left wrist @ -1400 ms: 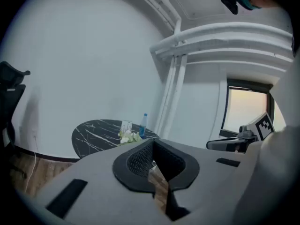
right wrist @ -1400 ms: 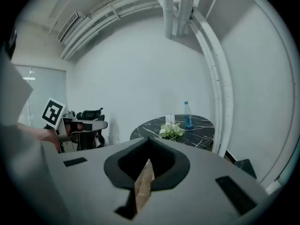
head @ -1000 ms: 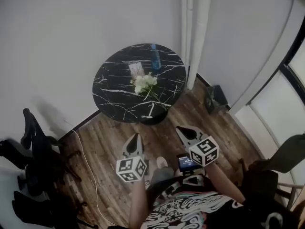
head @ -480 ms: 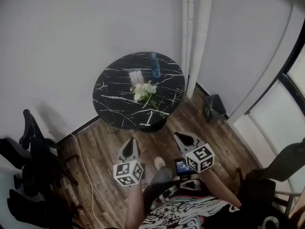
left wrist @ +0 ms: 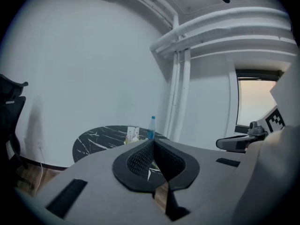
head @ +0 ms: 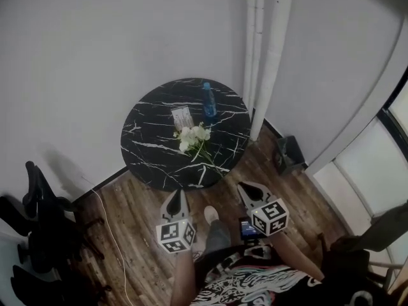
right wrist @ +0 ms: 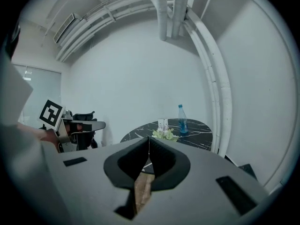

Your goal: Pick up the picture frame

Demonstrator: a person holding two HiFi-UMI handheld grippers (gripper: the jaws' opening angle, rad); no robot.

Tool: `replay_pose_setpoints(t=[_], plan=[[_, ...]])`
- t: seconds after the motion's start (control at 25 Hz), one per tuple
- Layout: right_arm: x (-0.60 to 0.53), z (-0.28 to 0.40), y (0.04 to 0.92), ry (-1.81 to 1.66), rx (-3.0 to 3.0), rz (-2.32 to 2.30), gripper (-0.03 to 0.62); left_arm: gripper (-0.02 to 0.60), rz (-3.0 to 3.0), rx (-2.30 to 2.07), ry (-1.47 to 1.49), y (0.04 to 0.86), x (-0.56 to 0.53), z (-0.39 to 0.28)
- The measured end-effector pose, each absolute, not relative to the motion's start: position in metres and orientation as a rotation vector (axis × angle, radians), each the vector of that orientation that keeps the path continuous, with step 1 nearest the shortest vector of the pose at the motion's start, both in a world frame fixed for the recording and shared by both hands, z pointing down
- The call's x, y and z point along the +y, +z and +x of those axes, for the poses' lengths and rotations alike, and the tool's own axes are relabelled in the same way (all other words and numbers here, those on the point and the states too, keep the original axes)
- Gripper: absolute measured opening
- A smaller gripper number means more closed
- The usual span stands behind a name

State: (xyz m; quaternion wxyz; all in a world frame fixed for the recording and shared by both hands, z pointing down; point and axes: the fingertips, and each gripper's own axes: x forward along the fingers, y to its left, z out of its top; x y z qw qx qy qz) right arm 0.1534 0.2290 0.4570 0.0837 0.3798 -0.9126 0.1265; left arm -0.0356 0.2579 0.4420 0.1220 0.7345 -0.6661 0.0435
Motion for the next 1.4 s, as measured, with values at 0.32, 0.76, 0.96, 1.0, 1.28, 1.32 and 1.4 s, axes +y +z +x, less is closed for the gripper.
replay_pose_setpoints(t=[0.32, 0.76, 0.96, 1.0, 1.28, 1.32, 1.4], plan=[[0.142, 0.123, 0.483, 0.459, -2.624, 1.181, 0.018, 0.015, 2.151, -1.891, 0.226, 0.457, 0.164, -0.069], [0.034, 0.075, 0.501, 0.507, -2.544, 1.185, 0.018, 0.015, 2.171, -1.791, 0.22, 0.472, 0.037, -0.11], [0.0, 0.062, 0.511, 0.583, -2.522, 1.199, 0.018, 0.015, 2.16, -1.763, 0.231, 0.482, -0.001, -0.131], [-0.007, 0.058, 0.511, 0.597, -2.525, 1.205, 0.018, 0.015, 2.157, -1.756, 0.227, 0.485, -0.007, -0.135], [-0.026, 0.03, 0.506, 0.582, -2.564, 1.12, 0.018, 0.015, 2.169, -1.677, 0.206, 0.505, -0.039, -0.136], [-0.026, 0.03, 0.505, 0.568, -2.561, 1.121, 0.018, 0.015, 2.178, -1.663, 0.205, 0.505, -0.043, -0.133], [-0.026, 0.033, 0.503, 0.553, -2.551, 1.139, 0.018, 0.015, 2.195, -1.639, 0.2, 0.506, -0.047, -0.128]])
